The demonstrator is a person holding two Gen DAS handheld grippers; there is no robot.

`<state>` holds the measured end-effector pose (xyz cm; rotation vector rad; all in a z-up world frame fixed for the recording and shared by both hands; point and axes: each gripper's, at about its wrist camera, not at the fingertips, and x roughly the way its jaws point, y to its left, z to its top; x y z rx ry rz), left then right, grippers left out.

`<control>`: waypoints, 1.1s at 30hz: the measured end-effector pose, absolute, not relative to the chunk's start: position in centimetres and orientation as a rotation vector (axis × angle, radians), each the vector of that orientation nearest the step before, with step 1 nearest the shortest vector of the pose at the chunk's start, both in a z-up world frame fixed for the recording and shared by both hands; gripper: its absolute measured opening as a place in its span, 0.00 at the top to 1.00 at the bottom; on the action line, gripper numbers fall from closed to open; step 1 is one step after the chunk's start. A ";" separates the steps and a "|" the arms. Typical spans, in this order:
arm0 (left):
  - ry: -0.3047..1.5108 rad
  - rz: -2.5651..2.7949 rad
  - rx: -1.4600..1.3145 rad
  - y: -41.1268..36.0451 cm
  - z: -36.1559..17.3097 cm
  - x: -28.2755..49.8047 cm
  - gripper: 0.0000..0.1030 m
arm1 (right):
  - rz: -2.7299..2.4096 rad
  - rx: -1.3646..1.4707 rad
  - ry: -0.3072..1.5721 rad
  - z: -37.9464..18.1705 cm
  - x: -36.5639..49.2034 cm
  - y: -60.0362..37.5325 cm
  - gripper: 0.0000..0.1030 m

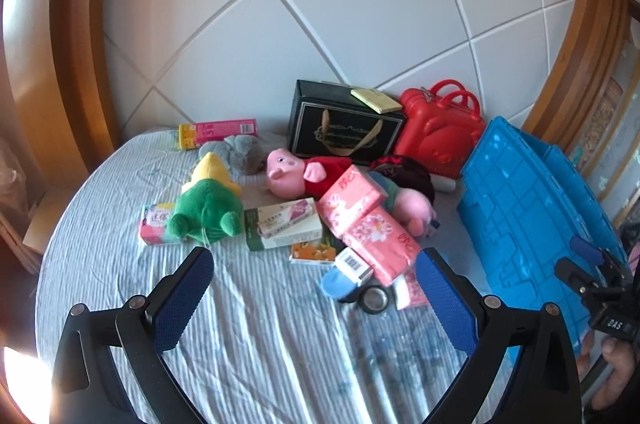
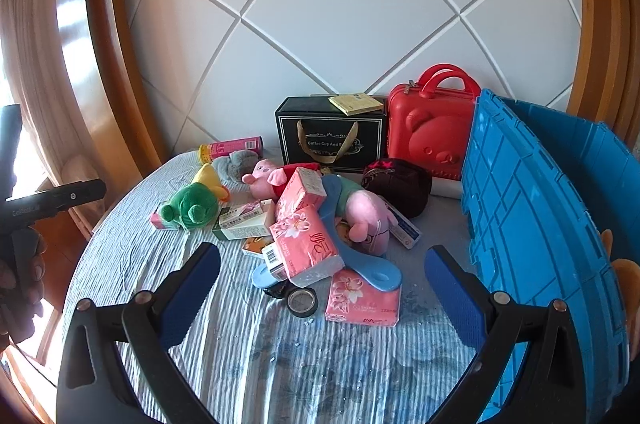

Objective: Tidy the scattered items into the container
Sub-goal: 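Move both open grippers out of the crate back toward the item pile, then grasp the green-and-yellow plush duck with the left gripper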

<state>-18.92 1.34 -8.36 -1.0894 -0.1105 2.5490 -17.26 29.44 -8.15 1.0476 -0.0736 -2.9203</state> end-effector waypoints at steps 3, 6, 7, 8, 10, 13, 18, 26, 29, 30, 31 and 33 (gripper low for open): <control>-0.099 2.550 -1.119 0.1 -10.1 -20.3 0.01 | -2.908 1.079 -0.063 -9.6 -18.4 28.2 0.00; -0.093 2.550 -1.149 -1.1 -12.1 -21.9 0.01 | -2.883 1.110 -0.041 -11.4 -19.7 26.7 0.00; -0.090 2.548 -1.156 -1.4 -12.9 -22.4 0.01 | -2.877 1.114 -0.020 -12.1 -20.1 26.1 0.00; -0.077 2.548 -1.164 -1.8 -13.8 -23.0 0.01 | -2.870 1.121 0.000 -12.8 -20.5 25.6 0.00; -0.063 2.544 -1.192 -2.5 -15.9 -24.3 0.01 | -2.852 1.144 0.022 -14.8 -21.3 24.8 0.00; -0.014 2.544 -1.233 -3.3 -19.5 -26.6 0.01 | -2.846 1.208 0.071 -18.1 -22.8 23.9 0.00; -0.005 2.564 -1.286 -5.2 -24.7 -31.8 0.01 | -2.849 1.269 0.187 -22.6 -26.2 23.3 0.00; -0.042 2.545 -1.325 -5.4 -29.3 -39.9 0.01 | -2.850 1.331 0.174 -25.5 -28.5 23.3 0.00; 0.005 2.548 -1.334 -4.4 -30.1 -41.7 0.01 | -2.848 1.346 0.185 -26.0 -28.7 23.2 0.00; -0.005 2.545 -1.345 -4.3 -30.3 -42.5 0.01 | -2.851 1.355 0.175 -26.1 -28.7 23.3 0.00; -0.005 2.550 -1.359 -4.2 -30.6 -43.3 0.01 | -2.850 1.366 0.162 -26.2 -28.7 23.4 0.00; 0.033 2.569 -1.411 -3.9 -31.5 -44.9 0.01 | -2.845 1.375 0.156 -26.2 -28.7 23.3 0.00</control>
